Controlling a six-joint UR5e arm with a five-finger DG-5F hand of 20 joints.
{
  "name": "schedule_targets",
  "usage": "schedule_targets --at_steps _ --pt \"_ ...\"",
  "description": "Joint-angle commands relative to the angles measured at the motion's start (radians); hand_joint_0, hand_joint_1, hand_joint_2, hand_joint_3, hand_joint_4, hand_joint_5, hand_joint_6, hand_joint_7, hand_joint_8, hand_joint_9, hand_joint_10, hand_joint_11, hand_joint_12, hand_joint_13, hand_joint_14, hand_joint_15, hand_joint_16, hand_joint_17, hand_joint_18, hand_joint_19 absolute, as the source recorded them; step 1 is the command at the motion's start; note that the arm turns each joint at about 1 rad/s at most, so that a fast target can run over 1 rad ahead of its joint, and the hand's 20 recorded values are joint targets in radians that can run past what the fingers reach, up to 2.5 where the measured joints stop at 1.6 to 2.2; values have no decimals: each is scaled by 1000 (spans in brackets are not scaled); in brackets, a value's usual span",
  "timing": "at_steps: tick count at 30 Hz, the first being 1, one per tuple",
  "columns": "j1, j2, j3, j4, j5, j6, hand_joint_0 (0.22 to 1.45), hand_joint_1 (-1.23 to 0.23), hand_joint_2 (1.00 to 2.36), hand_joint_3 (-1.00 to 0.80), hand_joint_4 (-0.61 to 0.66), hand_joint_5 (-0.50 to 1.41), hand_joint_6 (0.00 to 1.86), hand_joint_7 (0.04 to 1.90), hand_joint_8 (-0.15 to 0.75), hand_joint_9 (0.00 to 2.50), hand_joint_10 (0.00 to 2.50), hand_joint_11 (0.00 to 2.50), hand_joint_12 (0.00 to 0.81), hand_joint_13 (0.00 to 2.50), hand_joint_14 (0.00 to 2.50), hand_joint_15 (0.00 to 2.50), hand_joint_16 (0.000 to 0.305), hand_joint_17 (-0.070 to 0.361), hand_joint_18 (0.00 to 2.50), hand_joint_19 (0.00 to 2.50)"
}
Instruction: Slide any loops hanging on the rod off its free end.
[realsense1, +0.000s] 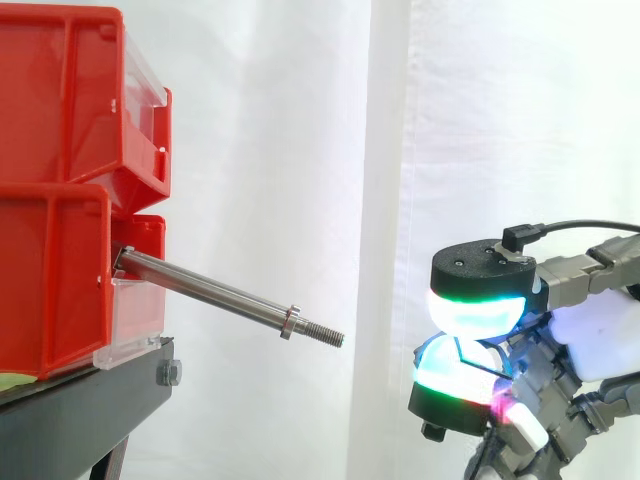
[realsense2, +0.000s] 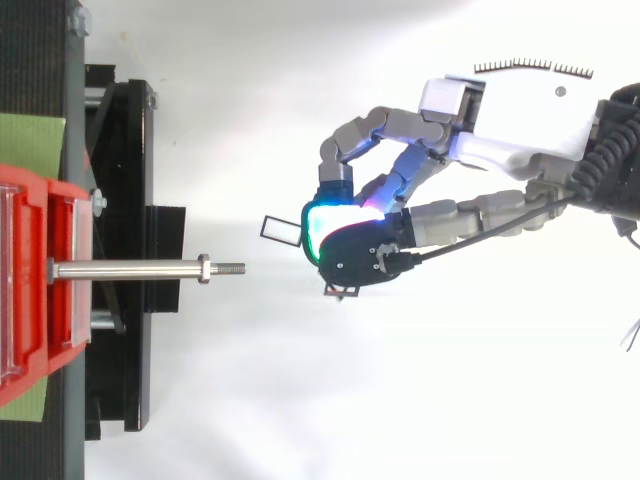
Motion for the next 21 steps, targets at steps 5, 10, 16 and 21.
schedule_targets --at_steps 5,10,16,21 --pt "0 0 0 0 0 0 598 -748 1013 19 62 -134 907 1193 357 1086 13 644 421 871 13 359 68 152 831 398" --pt "-3 0 0 -2 0 0 598 -744 1014 3 54 -139 907 1169 352 1083 13 637 414 866 11 359 67 150 827 394" --pt "-5 0 -2 -9 -6 -15 595 -734 1018 -17 57 -145 903 1166 347 1085 12 638 409 855 13 364 65 145 804 401" --pt "-2 0 0 -11 -8 -63 596 -733 1017 -18 47 -146 903 1167 348 1101 15 653 407 857 11 365 64 145 802 401"
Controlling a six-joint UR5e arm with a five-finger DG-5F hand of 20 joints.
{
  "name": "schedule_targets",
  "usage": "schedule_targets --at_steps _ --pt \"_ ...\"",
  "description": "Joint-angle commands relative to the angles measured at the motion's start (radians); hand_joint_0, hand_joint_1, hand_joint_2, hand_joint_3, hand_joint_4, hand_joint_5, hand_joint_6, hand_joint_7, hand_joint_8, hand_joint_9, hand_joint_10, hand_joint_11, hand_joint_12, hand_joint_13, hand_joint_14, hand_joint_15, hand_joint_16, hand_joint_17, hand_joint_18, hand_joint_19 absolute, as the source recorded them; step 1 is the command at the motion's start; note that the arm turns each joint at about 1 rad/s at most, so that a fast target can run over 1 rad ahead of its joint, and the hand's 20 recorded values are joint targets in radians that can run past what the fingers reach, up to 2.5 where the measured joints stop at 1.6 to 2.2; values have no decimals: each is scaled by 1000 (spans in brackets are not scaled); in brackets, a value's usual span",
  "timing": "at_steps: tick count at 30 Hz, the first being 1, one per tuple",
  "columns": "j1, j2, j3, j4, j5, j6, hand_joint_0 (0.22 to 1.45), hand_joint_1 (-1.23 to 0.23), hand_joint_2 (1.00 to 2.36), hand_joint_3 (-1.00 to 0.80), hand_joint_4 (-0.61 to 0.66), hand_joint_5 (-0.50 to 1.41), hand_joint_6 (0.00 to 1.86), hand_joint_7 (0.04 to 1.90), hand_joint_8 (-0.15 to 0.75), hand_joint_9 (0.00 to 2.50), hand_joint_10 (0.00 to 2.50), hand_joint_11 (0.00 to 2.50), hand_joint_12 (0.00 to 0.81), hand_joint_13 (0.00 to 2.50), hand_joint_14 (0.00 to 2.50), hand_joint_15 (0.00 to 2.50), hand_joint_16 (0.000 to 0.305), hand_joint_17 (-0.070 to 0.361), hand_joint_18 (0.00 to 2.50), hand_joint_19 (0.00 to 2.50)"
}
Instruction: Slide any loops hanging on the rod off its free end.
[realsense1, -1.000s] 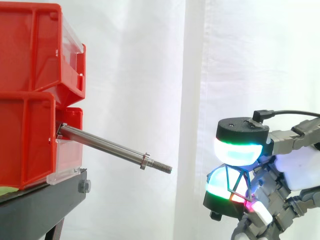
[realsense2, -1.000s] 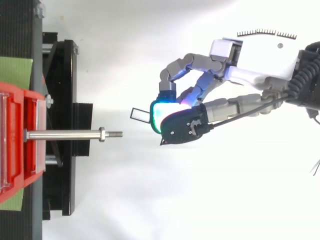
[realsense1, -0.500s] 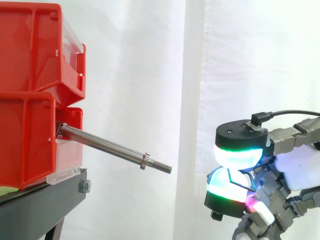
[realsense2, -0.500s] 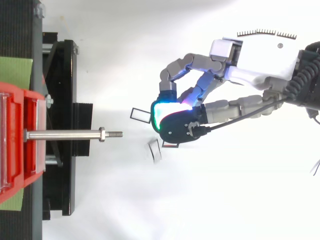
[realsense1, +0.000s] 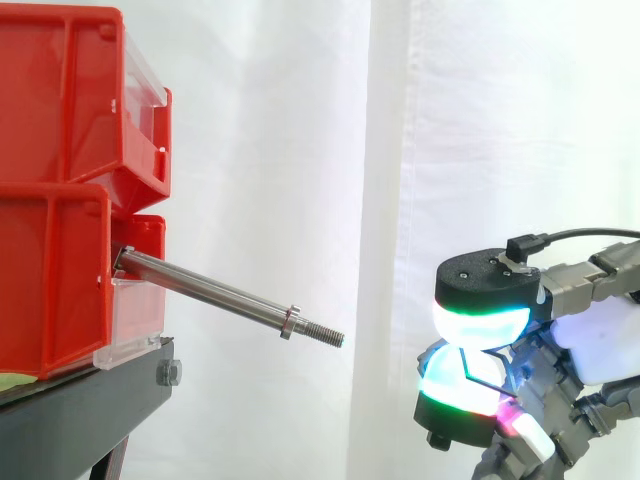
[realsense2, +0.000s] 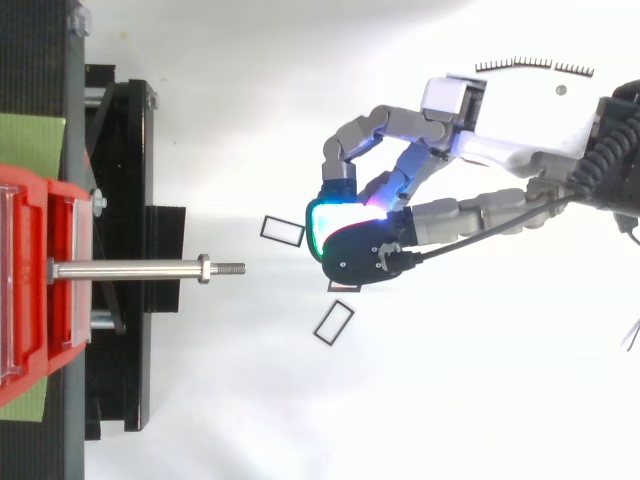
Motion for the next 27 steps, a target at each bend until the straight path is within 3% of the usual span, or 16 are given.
schedule_targets --at_steps 1,10,18,27 --pt "2 0 0 -1 0 -34 594 -733 1017 -6 47 -145 902 1181 349 1103 12 654 409 858 11 362 65 145 804 400" --pt "2 0 0 -51 5 -42 600 -738 1015 20 29 -143 910 1167 349 1115 14 655 412 865 11 353 66 148 816 397" --pt "-2 0 -1 -28 3 -48 599 -737 1015 19 31 -142 911 1154 353 1120 14 657 412 867 12 355 66 149 818 392" --pt "4 0 -1 13 2 -49 597 -734 1015 25 41 -138 909 1161 360 1131 14 650 415 874 11 359 67 150 823 401"
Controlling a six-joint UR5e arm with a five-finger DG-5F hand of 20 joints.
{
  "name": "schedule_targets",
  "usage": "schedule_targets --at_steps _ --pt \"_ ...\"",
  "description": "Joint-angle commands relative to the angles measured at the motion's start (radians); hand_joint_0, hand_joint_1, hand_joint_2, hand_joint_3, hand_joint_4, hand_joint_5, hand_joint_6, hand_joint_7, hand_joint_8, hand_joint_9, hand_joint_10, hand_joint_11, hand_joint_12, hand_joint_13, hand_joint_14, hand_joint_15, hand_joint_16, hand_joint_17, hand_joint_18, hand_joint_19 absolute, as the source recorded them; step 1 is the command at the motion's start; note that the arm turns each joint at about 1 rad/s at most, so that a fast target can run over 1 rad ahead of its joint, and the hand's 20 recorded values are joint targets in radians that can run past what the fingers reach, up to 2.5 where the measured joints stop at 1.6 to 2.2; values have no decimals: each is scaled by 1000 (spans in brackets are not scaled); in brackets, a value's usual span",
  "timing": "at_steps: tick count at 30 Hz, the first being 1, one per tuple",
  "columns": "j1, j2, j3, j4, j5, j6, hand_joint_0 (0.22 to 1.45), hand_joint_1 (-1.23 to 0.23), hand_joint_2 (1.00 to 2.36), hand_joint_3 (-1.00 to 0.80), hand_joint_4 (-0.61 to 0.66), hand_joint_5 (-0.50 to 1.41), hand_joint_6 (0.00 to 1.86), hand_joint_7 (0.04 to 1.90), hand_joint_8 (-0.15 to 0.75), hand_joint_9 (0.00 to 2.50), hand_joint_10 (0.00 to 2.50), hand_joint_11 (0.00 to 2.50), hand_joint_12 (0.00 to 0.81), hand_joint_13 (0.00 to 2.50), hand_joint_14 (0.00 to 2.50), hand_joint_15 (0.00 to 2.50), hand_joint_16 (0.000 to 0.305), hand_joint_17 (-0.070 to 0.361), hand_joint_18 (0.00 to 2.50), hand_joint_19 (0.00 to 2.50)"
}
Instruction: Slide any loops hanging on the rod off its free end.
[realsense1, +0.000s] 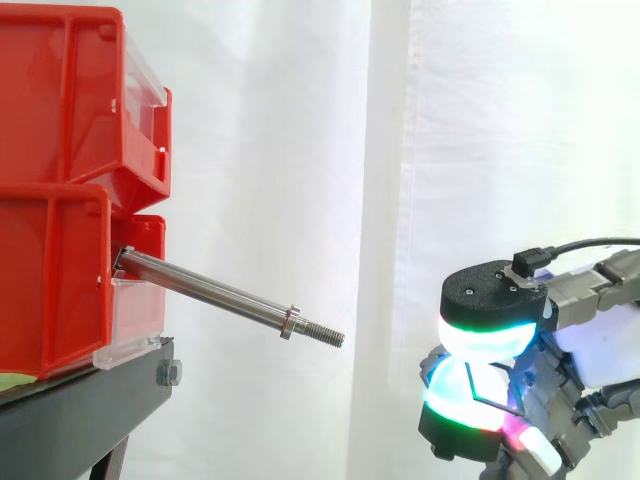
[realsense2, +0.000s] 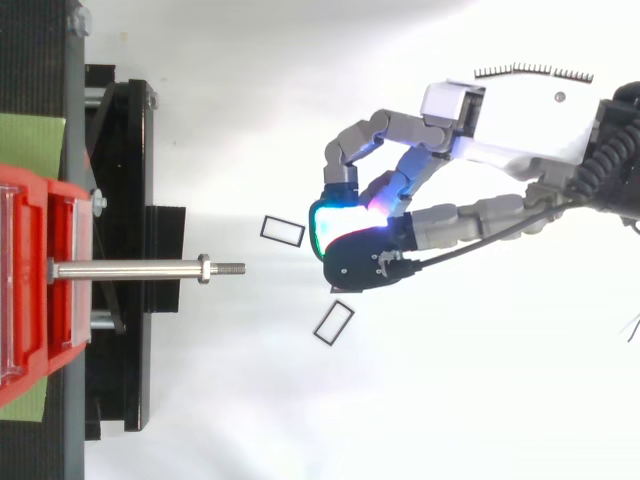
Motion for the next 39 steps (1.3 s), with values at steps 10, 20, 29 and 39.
schedule_targets --at_steps 10,20,29,39 --pt "0 0 1 31 0 0 594 -727 1012 35 52 -134 908 1164 368 1153 11 653 420 884 11 354 68 153 836 395" --pt "2 0 1 31 0 0 592 -723 1010 20 66 -130 901 1188 473 1056 0 77 400 722 3 119 66 148 775 299" --pt "0 0 0 31 0 0 594 -708 1015 -4 93 -135 894 1225 514 1075 0 0 398 698 2 89 63 141 756 305" --pt "0 -1 0 31 0 0 596 -691 1026 -30 84 -154 900 1194 473 1011 0 0 365 672 2 107 55 124 713 321"
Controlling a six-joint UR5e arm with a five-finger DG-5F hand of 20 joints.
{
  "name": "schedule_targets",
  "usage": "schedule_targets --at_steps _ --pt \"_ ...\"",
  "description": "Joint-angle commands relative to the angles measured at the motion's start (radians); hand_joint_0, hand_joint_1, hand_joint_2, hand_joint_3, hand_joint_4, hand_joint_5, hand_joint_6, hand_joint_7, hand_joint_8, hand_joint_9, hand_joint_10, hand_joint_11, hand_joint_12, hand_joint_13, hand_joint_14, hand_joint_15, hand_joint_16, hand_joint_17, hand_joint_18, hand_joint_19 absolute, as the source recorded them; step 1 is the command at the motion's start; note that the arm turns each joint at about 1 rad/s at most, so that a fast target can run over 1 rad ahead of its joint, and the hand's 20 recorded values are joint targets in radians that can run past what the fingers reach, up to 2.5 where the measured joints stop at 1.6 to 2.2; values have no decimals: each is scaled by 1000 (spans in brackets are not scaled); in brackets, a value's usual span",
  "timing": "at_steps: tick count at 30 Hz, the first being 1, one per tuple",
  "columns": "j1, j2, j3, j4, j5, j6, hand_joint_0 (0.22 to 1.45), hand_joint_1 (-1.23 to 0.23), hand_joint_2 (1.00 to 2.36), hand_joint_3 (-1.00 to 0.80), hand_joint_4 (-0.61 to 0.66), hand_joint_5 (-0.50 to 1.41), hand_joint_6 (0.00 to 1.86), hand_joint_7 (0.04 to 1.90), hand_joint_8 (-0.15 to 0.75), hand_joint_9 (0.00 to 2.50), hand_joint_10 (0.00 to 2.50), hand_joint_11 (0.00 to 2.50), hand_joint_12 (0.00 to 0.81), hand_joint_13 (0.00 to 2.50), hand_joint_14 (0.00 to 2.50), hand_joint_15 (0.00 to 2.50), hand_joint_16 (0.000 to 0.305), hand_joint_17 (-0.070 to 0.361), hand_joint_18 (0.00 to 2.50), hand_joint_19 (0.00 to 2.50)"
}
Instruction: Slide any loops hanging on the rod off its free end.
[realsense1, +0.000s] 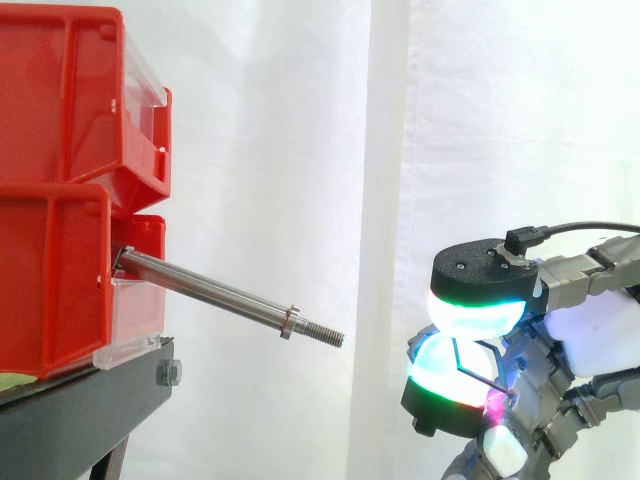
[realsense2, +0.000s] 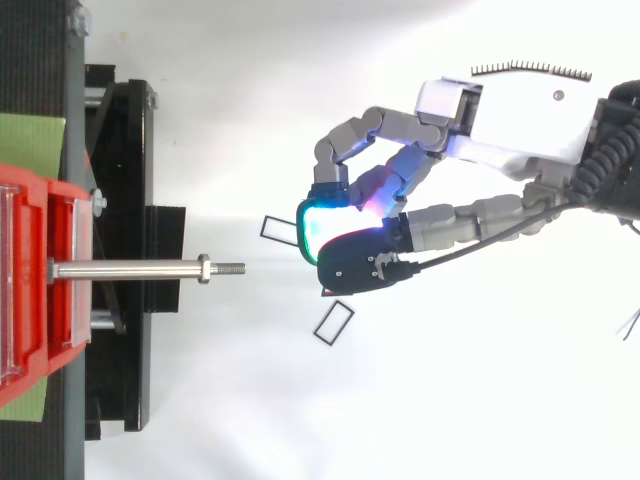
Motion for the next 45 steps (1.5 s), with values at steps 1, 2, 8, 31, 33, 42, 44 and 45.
schedule_targets --at_steps 1,2,8,31,33,42,44,45 --pt "0 0 0 0 0 0 595 -690 1025 -26 86 -154 900 1197 473 1010 0 0 365 671 3 107 55 125 712 323" --pt "0 0 1 0 0 0 595 -687 1024 -26 88 -154 900 1198 472 1013 0 0 366 672 4 108 56 126 713 325" --pt "0 0 1 0 0 0 592 -673 1023 -29 98 -155 904 1187 421 1017 0 0 375 680 4 125 57 128 712 343" --pt "0 0 1 0 0 0 589 -668 1022 -24 118 -151 903 1183 380 1097 0 0 380 710 5 160 59 132 709 343" --pt "1 0 0 0 0 0 588 -667 1022 -22 122 -151 903 1190 394 1103 0 0 385 709 5 159 59 132 712 339" --pt "0 0 0 0 0 0 587 -667 1022 -18 128 -149 904 1177 382 1125 0 0 384 720 5 159 60 135 730 324" --pt "0 0 0 0 0 0 589 -669 1021 -21 124 -149 904 1176 376 1123 0 0 384 724 5 160 60 135 732 333" --pt "0 0 0 0 0 0 588 -668 1021 -19 127 -148 904 1177 386 1120 0 0 387 723 6 159 60 135 733 326"
